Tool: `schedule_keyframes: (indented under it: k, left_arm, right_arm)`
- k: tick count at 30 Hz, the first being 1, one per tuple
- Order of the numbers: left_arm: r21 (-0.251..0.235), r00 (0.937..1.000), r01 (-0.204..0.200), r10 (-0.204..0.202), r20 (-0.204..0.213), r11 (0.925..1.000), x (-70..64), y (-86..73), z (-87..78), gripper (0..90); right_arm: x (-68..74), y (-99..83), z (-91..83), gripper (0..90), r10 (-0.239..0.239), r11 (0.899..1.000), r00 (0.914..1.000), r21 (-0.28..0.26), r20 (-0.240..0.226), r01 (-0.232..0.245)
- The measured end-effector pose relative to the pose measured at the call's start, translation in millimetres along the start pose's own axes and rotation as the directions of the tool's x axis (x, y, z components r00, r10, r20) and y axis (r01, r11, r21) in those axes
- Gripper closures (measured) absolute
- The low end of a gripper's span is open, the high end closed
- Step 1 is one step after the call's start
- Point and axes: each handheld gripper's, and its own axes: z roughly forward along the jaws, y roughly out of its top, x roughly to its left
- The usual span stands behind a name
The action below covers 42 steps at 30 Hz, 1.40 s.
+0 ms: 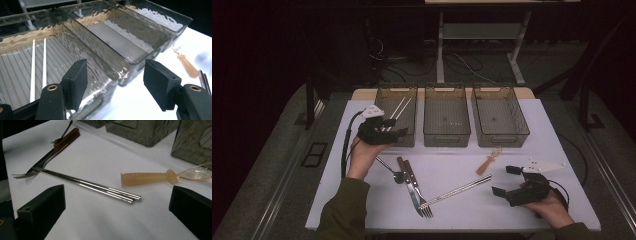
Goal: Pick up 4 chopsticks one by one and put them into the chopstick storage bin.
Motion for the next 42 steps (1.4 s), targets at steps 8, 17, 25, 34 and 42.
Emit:
schedule_keyframes:
  k: [8, 17, 25, 34, 42]
  left_arm:
    - [0.02, 0.9991, -0.019, 0.019, 0.039, 0.9996, -22.4, -26.4, -6.1, 31.0]
    - [0.072, 0.9935, -0.074, 0.068, 0.091, 0.9946, -49.3, -57.0, -11.0, 25.0]
    - [0.086, 0.9855, -0.113, 0.101, 0.136, 0.9899, -64.9, -80.4, -18.2, 17.6]
    - [0.115, 0.9854, -0.103, 0.085, 0.147, 0.988, -72.4, -100.6, -24.1, 5.5]
    - [0.137, 0.9813, -0.114, 0.09, 0.17, 0.984, -75.2, -105.4, -25.2, 0.0]
  right_arm:
    - [3.0, 0.0, -0.6, 0.5, -0.019, 1.0, 0.9998, 0.003, -0.011, 0.019]
    - [4.1, 0.4, -0.8, 0.5, -0.024, 1.0, 0.9997, 0.006, -0.007, 0.024]
    - [3.7, 0.4, -1.4, 0.5, -0.02, 1.0, 0.9998, 0.004, -0.004, 0.02]
    - [2.2, 0.4, -2.7, 0.5, -0.014, 1.0, 0.9999, -0.005, 0.005, 0.014]
    - [0.3, 3.6, -4.0, 10.9, -0.008, 1.0, 1.0, 0.026, 0.001, 0.007]
